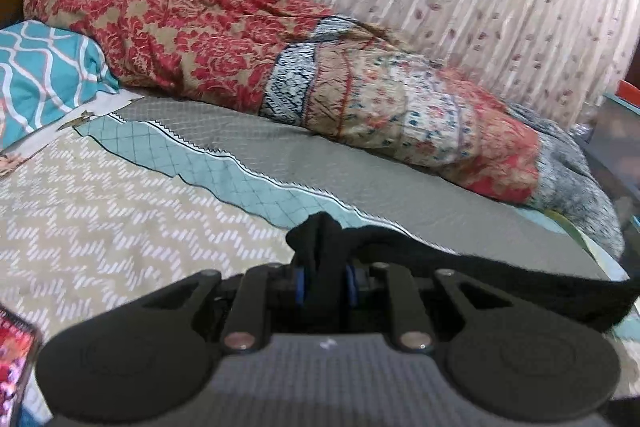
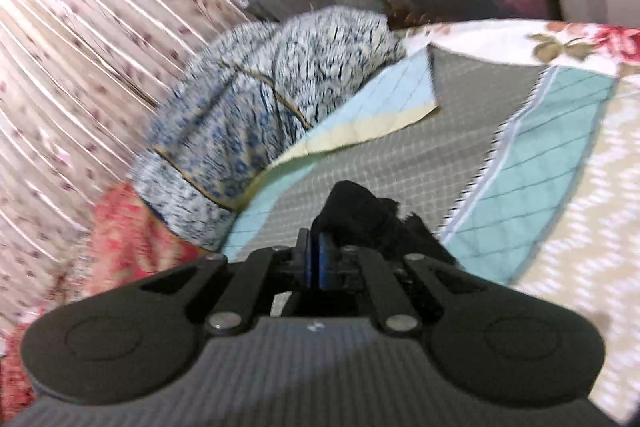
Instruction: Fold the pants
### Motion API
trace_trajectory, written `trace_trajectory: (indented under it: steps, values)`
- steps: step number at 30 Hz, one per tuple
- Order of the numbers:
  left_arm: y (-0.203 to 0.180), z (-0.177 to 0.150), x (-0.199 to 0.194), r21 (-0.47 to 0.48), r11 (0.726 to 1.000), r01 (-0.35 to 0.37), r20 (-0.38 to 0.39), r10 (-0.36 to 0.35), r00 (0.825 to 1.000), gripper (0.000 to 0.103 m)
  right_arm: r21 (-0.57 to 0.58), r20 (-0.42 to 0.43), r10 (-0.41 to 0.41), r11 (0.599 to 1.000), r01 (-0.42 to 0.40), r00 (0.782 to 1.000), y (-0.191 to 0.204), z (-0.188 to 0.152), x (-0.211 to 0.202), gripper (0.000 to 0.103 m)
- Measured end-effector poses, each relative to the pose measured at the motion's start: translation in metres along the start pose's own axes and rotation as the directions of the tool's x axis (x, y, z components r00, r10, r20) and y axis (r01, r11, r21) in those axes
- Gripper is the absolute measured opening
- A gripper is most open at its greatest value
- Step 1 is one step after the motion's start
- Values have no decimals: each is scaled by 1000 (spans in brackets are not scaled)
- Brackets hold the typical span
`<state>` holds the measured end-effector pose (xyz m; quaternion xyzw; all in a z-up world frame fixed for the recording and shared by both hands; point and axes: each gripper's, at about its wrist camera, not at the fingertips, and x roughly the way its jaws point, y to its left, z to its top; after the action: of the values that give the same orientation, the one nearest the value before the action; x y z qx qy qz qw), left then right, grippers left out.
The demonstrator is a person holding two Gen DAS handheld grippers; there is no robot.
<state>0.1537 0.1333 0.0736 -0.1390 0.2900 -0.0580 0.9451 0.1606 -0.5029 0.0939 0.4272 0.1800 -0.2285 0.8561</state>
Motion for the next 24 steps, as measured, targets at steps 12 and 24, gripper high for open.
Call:
trace_trajectory:
  steps: [12, 24]
  values:
    - [10, -80, -109, 48, 997, 68, -129, -61, 990, 16, 157, 101, -50, 987, 34, 994, -143, -49, -206, 6]
    - [26, -130, -156, 70, 996, 61, -249, -42, 968, 44, 224, 95, -323, 928, 296, 941, -220, -106, -230, 49]
